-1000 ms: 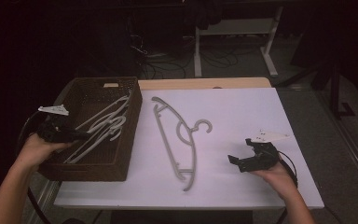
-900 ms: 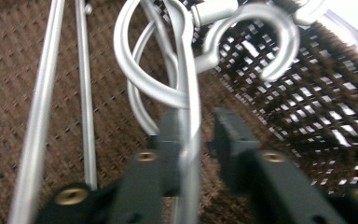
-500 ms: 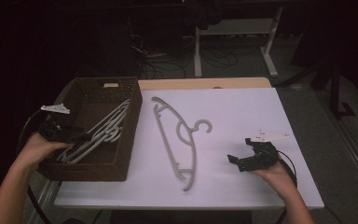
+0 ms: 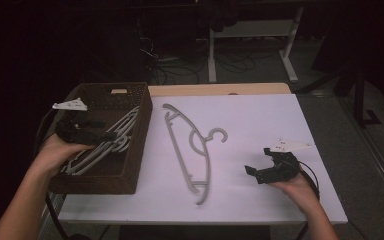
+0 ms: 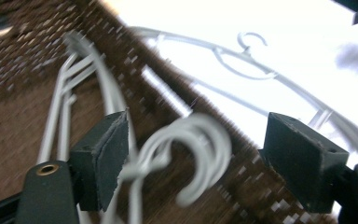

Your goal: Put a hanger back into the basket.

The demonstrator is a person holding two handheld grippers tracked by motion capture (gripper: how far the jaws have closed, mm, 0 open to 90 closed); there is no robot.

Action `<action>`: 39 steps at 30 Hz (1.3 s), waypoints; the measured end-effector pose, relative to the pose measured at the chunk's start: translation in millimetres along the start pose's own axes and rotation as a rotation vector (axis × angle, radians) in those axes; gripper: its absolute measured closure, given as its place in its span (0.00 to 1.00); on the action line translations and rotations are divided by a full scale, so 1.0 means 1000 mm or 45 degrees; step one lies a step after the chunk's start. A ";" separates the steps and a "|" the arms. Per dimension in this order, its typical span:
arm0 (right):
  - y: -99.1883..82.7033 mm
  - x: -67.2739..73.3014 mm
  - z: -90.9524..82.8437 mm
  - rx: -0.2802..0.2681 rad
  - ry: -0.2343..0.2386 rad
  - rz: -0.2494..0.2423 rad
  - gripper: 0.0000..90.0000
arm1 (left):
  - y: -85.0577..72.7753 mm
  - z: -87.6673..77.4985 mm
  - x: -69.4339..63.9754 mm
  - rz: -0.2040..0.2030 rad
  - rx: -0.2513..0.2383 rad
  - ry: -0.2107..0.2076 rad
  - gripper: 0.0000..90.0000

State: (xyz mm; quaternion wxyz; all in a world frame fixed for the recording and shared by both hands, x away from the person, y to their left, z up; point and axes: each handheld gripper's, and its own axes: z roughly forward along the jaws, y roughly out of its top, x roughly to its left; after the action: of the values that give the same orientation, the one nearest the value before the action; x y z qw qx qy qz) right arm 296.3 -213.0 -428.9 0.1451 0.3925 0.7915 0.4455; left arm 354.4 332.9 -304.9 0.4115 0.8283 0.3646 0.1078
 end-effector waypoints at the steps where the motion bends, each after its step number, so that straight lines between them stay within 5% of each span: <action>1: 0.000 0.000 0.000 0.002 0.001 -0.001 0.03 | 0.004 0.003 -0.005 0.004 -0.012 -0.006 0.24; 8: -0.001 0.000 0.000 0.006 -0.002 -0.007 0.03 | 0.033 0.026 -0.040 0.065 -0.048 -0.058 0.24; 18: -0.001 0.000 -0.001 -0.003 0.010 -0.009 0.03 | 0.065 0.073 -0.085 0.081 -0.059 -0.093 0.31; 25: -0.001 0.000 0.000 0.000 0.015 -0.016 0.03 | 0.069 0.109 -0.110 0.083 -0.024 -0.113 0.50; 29: -0.001 0.001 0.000 0.005 0.016 -0.017 0.03 | 0.065 0.133 -0.116 0.077 0.003 -0.106 0.66; 34: -0.001 0.001 0.001 0.006 0.018 -0.017 0.03 | 0.055 0.165 -0.111 0.007 0.017 -0.070 0.85; 39: -0.001 0.000 0.001 0.006 0.022 -0.019 0.03 | 0.046 0.197 -0.101 -0.021 0.052 0.019 0.99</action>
State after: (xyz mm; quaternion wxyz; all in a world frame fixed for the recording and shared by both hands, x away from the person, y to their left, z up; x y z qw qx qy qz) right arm 296.0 -212.5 -430.6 0.1407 0.3830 0.7966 0.4459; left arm 400.5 126.6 -383.4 0.3926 0.8327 0.3765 0.1032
